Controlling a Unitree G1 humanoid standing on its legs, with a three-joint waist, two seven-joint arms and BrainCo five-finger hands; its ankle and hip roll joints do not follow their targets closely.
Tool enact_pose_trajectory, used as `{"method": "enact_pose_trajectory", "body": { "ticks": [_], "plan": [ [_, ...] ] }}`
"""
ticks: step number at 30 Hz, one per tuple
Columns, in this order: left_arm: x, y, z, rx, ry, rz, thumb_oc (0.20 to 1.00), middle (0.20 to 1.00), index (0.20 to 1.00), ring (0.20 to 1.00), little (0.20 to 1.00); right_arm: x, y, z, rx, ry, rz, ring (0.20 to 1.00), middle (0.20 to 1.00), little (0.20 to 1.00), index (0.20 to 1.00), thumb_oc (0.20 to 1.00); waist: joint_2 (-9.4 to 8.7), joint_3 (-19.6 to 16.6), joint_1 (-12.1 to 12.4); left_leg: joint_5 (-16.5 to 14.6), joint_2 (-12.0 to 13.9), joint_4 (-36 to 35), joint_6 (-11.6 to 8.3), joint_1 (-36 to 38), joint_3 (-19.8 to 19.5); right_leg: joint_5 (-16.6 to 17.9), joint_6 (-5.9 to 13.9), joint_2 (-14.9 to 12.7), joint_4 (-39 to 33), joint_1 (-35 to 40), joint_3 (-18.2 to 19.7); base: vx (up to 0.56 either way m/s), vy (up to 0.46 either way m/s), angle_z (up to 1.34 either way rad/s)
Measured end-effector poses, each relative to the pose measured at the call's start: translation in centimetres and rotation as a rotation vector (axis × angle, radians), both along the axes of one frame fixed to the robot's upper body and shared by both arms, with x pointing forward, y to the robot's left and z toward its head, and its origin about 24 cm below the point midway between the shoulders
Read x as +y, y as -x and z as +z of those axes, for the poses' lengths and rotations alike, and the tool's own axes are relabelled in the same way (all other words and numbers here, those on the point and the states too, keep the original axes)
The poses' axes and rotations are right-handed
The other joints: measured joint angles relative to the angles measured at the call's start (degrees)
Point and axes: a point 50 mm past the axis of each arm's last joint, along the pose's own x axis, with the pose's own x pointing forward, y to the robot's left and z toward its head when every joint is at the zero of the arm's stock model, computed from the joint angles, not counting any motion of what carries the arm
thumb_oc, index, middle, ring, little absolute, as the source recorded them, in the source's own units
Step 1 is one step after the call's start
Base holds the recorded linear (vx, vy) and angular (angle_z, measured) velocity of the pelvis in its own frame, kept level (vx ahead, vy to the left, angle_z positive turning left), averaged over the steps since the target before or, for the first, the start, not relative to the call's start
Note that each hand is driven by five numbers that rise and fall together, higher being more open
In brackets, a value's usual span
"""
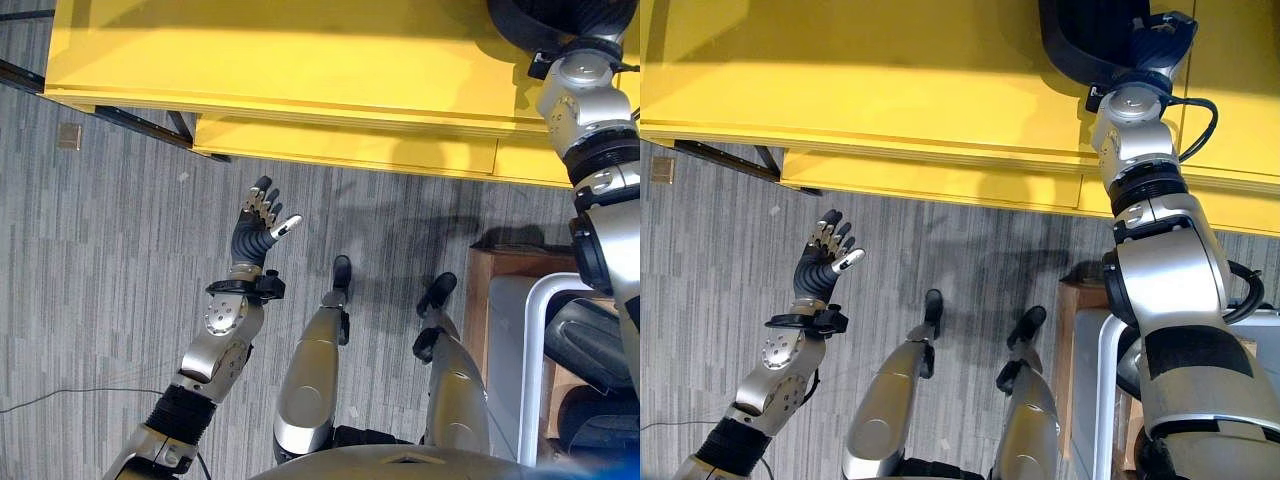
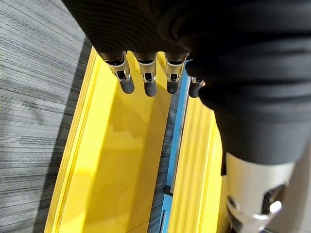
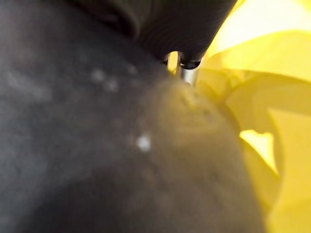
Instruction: Move parts from the plastic box to the shelf.
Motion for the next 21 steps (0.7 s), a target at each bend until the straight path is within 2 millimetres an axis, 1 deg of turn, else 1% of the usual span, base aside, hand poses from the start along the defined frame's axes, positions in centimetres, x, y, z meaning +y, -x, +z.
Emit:
{"method": "enact_pose_trajectory", "body": {
  "ticks": [2,5,10,13,14,15,16,18,21],
  "plan": [
    [0.0,0.0,0.0,-0.001,-0.001,0.001,1.000,1.000,1.000,1.000,1.000,-0.2,0.0,0.2,0.006,-0.005,-0.015,0.200,0.200,0.200,0.200,0.200,0.08,0.02,0.20,0.01,-0.07,0.00,0.02,-0.09,-0.10,0.01,0.02,0.01,0.00,0.00,-0.10,0.00,0.004,0.02],
    [0.0,0.0,0.0,-0.001,0.003,0.002,1.000,1.000,1.000,1.000,1.000,0.0,0.1,0.9,-0.012,-0.006,-0.015,0.200,0.200,0.200,0.200,0.200,0.20,0.06,0.20,0.05,-0.21,0.00,0.07,-0.22,-0.28,0.04,0.06,-0.15,-0.01,-0.03,-0.28,0.00,0.002,0.03],
    [0.1,0.0,0.0,0.001,0.017,0.002,1.000,1.000,1.000,1.000,1.000,-0.2,0.1,0.7,0.000,-0.012,-0.025,0.200,0.200,0.200,0.200,0.200,0.27,0.03,0.36,0.09,-0.41,0.00,0.13,-0.46,-0.56,0.04,0.08,-0.34,-0.05,-0.05,-0.56,0.01,0.000,0.02],
    [0.1,0.0,0.1,0.000,0.017,0.002,1.000,1.000,1.000,1.000,1.000,-0.1,0.2,1.1,-0.010,-0.012,-0.023,0.200,0.200,0.200,0.200,0.200,0.34,0.04,0.36,0.11,-0.42,0.00,0.16,-0.58,-0.60,0.06,0.10,-0.35,-0.10,-0.14,-0.60,0.00,0.000,0.00],
    [0.1,0.0,0.1,0.000,0.018,0.002,1.000,1.000,1.000,1.000,1.000,-0.1,0.2,1.2,-0.013,-0.013,-0.024,0.464,0.464,0.464,0.464,0.464,0.41,0.06,0.35,0.11,-0.42,-0.01,0.16,-0.60,-0.61,0.06,0.11,-0.34,-0.10,-0.15,-0.60,0.00,0.000,0.00],
    [0.1,0.0,0.1,0.001,0.019,0.002,1.000,1.000,1.000,1.000,1.000,-0.1,0.2,1.3,-0.017,-0.013,-0.024,0.777,0.777,0.777,0.777,0.777,0.51,0.10,0.35,0.11,-0.42,-0.01,0.16,-0.61,-0.62,0.06,0.11,-0.34,-0.11,-0.15,-0.61,0.00,0.000,0.00],
    [0.0,0.0,0.0,0.001,0.019,0.001,1.000,1.000,1.000,1.000,1.000,0.0,0.3,1.8,-0.030,-0.017,-0.026,1.000,1.000,1.000,1.000,1.000,0.81,0.06,0.34,0.11,-0.44,-0.01,0.16,-0.73,-0.64,0.07,0.12,-0.36,-0.12,-0.26,-0.62,0.00,0.000,0.00],
    [0.0,0.0,0.0,0.002,0.020,-0.001,1.000,1.000,1.000,1.000,1.000,0.2,0.3,2.2,-0.046,-0.018,-0.017,1.000,1.000,1.000,1.000,1.000,1.03,-0.01,0.30,0.11,-0.44,-0.02,0.16,-0.73,-0.64,0.07,0.12,-0.34,-0.15,-0.27,-0.61,0.00,0.000,0.00],
    [-0.3,-0.1,0.1,0.001,0.020,-0.013,1.000,1.000,1.000,1.000,1.000,1.1,0.6,3.4,-0.114,-0.021,0.015,1.000,1.000,1.000,1.000,1.000,1.13,0.00,0.09,0.11,-0.44,-0.04,0.16,-0.74,-0.58,0.07,0.12,-0.32,-0.15,-0.36,-0.55,0.00,0.000,0.00]
  ]
}}
